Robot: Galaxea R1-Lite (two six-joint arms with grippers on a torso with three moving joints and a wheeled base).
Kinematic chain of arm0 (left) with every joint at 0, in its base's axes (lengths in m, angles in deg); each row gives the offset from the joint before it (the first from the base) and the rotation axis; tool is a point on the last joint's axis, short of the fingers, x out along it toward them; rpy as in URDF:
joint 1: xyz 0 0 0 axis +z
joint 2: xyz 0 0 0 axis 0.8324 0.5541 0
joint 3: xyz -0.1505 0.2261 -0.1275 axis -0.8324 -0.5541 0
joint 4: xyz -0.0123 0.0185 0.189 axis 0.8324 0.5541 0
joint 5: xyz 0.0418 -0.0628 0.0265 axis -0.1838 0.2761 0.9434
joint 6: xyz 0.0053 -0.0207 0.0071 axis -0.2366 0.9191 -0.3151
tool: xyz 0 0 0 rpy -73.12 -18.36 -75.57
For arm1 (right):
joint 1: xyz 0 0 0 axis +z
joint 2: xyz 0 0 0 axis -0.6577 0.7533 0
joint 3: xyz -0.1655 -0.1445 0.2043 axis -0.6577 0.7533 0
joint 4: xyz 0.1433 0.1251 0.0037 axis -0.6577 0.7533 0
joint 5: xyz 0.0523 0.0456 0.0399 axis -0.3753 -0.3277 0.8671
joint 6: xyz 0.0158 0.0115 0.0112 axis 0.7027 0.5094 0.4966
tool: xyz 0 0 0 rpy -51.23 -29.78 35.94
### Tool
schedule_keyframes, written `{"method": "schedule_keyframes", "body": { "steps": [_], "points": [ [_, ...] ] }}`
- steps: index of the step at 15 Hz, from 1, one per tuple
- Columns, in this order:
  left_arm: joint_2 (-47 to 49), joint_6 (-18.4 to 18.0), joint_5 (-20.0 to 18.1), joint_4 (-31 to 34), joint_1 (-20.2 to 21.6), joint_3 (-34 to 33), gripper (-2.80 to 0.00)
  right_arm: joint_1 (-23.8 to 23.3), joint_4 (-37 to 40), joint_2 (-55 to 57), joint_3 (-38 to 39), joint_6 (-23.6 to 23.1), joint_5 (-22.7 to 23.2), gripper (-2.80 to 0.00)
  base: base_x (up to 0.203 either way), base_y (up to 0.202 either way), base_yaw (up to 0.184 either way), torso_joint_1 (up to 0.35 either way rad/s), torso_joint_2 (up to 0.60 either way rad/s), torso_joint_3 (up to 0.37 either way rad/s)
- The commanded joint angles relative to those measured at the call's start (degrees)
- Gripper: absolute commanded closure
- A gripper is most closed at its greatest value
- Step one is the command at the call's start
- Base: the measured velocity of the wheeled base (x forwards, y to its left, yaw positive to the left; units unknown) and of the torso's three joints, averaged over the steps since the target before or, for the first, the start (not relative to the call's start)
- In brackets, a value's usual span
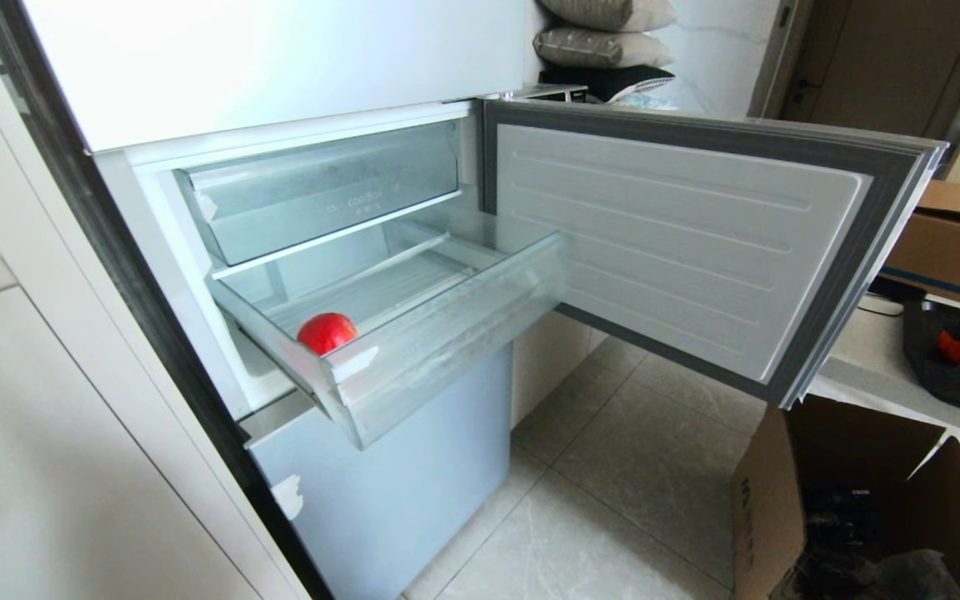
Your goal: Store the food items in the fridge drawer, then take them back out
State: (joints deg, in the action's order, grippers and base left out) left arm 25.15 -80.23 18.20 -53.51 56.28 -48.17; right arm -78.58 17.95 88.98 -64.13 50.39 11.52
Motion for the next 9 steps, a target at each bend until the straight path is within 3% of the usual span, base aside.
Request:
{"method": "schedule_keyframes", "body": {
  "steps": [1, 9],
  "points": [
    [0.09, -0.02, 0.00, 0.00, -0.01, 0.00, 0.00, 0.01, -0.17, 1.35, -0.75, 0.00, 0.10, -2.80, 0.000, 0.000, 0.000, 0.000, 0.00, 0.000],
    [0.09, -0.03, 0.00, 0.00, -0.01, 0.00, 0.00, 0.10, -0.17, 4.06, -1.92, 0.12, 2.71, -2.80, 0.000, 0.000, 0.000, 0.000, 0.00, 0.000]
  ]
}}
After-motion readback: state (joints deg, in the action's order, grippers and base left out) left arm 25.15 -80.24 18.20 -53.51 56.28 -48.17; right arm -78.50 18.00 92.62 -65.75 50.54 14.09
